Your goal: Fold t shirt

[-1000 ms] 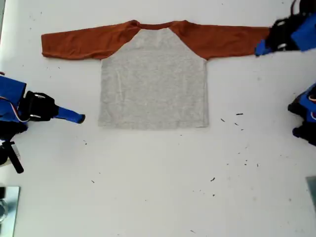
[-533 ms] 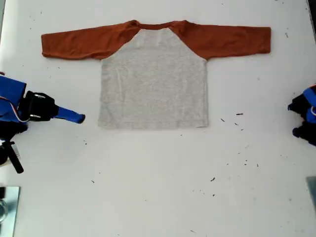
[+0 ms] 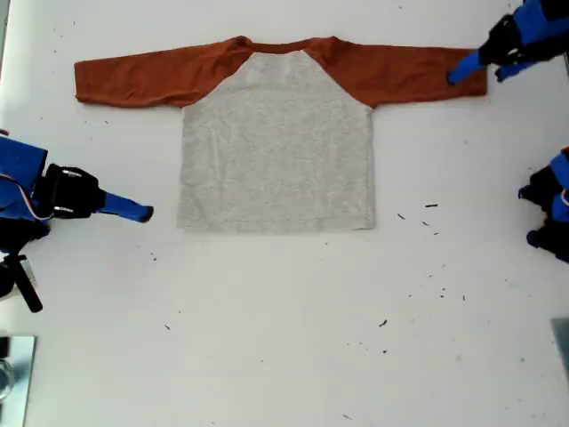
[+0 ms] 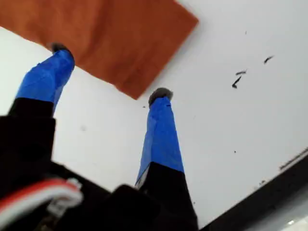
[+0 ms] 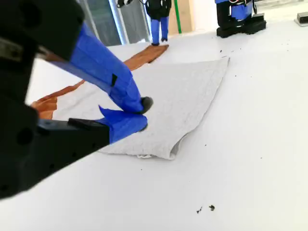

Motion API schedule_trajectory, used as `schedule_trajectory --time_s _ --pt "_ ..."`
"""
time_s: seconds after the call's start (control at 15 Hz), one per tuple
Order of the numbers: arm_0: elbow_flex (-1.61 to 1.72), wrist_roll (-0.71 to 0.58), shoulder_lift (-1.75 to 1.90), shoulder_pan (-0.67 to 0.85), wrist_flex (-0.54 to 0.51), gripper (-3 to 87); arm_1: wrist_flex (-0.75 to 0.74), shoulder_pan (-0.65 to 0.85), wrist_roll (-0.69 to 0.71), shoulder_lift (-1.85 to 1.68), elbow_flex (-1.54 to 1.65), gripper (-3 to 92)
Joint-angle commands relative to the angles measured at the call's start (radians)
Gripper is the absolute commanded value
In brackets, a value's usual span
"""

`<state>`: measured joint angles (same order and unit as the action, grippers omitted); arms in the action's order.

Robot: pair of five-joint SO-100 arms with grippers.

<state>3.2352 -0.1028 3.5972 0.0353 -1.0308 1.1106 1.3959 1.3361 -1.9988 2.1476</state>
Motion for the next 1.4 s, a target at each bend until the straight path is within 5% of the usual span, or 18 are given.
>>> schedule_trajectory --time_s 0.0,0.13,0.27,0.6,0.73,0.87,1.07,1.13,1.33 --pt "0.011 -0.009 0.008 0.008 0.002 -0.3 -0.212 0.052 0.055 -0.02 0.118 32.3" --pt "0.011 -0.012 0.008 0.015 0.002 -0.3 -0.265 0.064 0.064 0.029 0.121 29.3" --pt "0.011 -0.014 0.008 0.015 0.002 -0.3 -0.276 0.055 0.06 0.029 0.115 4.2" --pt "0.011 -0.014 0.008 0.015 0.002 -0.3 -0.167 -0.081 0.015 -0.055 0.046 3.4" --pt "0.011 -0.012 0.008 0.012 0.002 -0.2 0.0 -0.261 -0.077 -0.156 -0.094 3.5" --pt "0.011 -0.011 0.008 0.014 0.002 -0.2 0.202 -0.62 -0.224 -0.156 -0.48 3.5" --pt "0.011 -0.014 0.008 0.023 0.002 -0.2 0.212 -1.098 -0.377 0.118 -1.052 5.9" --pt "0.011 -0.014 0.008 0.02 0.002 -0.2 0.147 -1.184 -0.38 0.155 -1.108 22.1" --pt "0.011 -0.014 0.008 0.021 0.002 -0.2 0.21 -1.147 -0.425 0.06 -1.04 16.7"
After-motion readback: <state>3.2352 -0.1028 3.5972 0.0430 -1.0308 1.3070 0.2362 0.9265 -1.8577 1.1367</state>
